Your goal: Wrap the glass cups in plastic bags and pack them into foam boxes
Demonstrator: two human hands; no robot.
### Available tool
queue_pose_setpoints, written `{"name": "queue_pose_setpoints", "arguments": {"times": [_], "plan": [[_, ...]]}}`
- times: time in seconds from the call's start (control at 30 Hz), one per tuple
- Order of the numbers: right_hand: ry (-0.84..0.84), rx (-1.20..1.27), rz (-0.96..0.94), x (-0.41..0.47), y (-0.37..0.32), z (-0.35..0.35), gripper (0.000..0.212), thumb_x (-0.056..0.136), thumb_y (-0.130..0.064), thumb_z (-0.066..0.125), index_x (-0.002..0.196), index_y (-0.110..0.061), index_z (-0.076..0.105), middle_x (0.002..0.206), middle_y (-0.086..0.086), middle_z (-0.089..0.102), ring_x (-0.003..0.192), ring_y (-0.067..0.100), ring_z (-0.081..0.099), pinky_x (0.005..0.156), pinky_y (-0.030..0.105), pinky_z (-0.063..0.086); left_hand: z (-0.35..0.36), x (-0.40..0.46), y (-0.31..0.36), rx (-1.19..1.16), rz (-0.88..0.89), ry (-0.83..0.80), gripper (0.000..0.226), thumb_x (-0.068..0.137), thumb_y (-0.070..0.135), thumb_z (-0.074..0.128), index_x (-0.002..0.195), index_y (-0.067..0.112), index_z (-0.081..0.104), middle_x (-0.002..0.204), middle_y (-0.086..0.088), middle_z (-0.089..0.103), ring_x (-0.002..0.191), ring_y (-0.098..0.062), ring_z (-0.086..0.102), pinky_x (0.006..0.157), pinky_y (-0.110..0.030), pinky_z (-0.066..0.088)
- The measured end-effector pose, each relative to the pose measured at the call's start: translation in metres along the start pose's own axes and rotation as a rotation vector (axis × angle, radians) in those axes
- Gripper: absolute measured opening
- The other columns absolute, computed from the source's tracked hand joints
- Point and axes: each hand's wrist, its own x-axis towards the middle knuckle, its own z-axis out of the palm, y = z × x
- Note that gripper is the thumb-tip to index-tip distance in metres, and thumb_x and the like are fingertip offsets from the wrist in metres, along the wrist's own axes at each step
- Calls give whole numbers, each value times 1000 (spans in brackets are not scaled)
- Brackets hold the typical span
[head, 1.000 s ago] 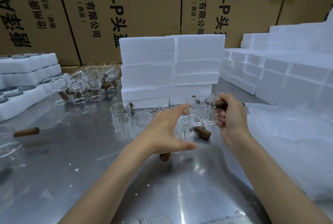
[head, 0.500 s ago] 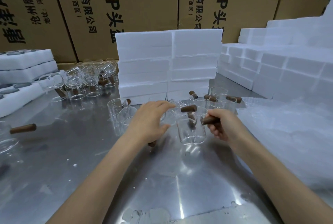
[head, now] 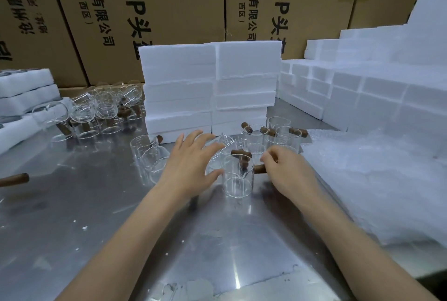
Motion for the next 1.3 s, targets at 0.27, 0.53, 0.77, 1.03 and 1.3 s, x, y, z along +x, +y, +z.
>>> {"name": "queue_pose_setpoints", "arguments": {"times": [0.27,0.53,0.77,1.03,1.3], "plan": [[271,-500,95,28,9,-70,42,86,-36,57,122,-14,53,124,12,50,117,32,37,88,41,35,-6,0,5,-29,110,92,50,81,43,71,127,28,59,143,0,44,140,-27,28,116,-48,11],[159,-353,293,30,38,-74,15,89,-15,46,85,-10,60,77,11,56,75,31,48,62,29,35,-11,-1,17,-16,249,172,27,63,21,89,87,26,77,116,-5,66,118,-39,55,102,-61,33],[681,-126,8,34,7,-106,18,92,-26,55,99,-16,68,106,11,54,92,29,53,67,30,32,-8,1,18,-84,265,369,22,69,13,85,87,21,76,104,-5,69,107,-37,61,98,-60,37],[505,551,-356,29,-75,-125,17,86,-28,62,76,-24,49,69,-8,49,63,7,47,57,33,49,-33,-4,36,-757,32,328,60,76,68,52,125,34,55,119,21,59,115,3,52,98,-13,36],[-164,753,-349,20,-118,-88,29,87,-40,64,100,-18,51,84,-6,72,72,3,69,66,20,55,-36,2,44,-1431,-174,351,48,72,26,72,118,21,58,114,1,70,108,-18,66,90,-34,51]]}}
